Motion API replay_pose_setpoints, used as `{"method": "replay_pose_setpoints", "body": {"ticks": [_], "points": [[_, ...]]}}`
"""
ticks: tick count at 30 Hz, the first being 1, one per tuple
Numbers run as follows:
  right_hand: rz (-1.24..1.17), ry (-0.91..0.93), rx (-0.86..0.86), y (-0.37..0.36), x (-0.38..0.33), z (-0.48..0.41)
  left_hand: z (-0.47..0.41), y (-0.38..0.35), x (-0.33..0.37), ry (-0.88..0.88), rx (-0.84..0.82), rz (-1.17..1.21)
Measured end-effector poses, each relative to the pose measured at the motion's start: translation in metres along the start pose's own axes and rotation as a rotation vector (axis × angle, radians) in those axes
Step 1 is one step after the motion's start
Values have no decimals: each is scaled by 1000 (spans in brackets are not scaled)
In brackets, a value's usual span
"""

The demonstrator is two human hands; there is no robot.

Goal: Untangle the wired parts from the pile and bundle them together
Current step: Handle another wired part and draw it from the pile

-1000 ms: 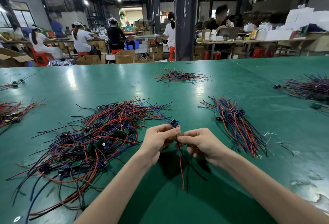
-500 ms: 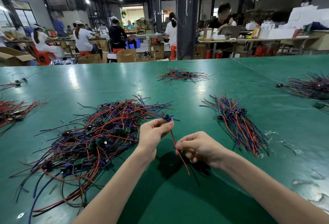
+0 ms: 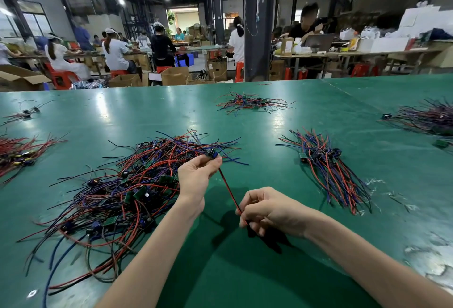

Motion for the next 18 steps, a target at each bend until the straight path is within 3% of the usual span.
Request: {"method": "replay_pose_setpoints", "body": {"ticks": [10,18], "points": [[-106,-35,39,-2,5,-4,-3,4,-1,34,31,31],[49,40,14,2,-3,1,-3,5,3,11,35,22]]}}
Point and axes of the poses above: each hand's wrist, its own z-axis away from the middle knuckle, its own y-axis out of the back of the hand, x = y × z, the point moved 5 cm from there along -z, towards the middle knuckle, and after that the axes turned 2 degrees about z, right-handed, at the moved point
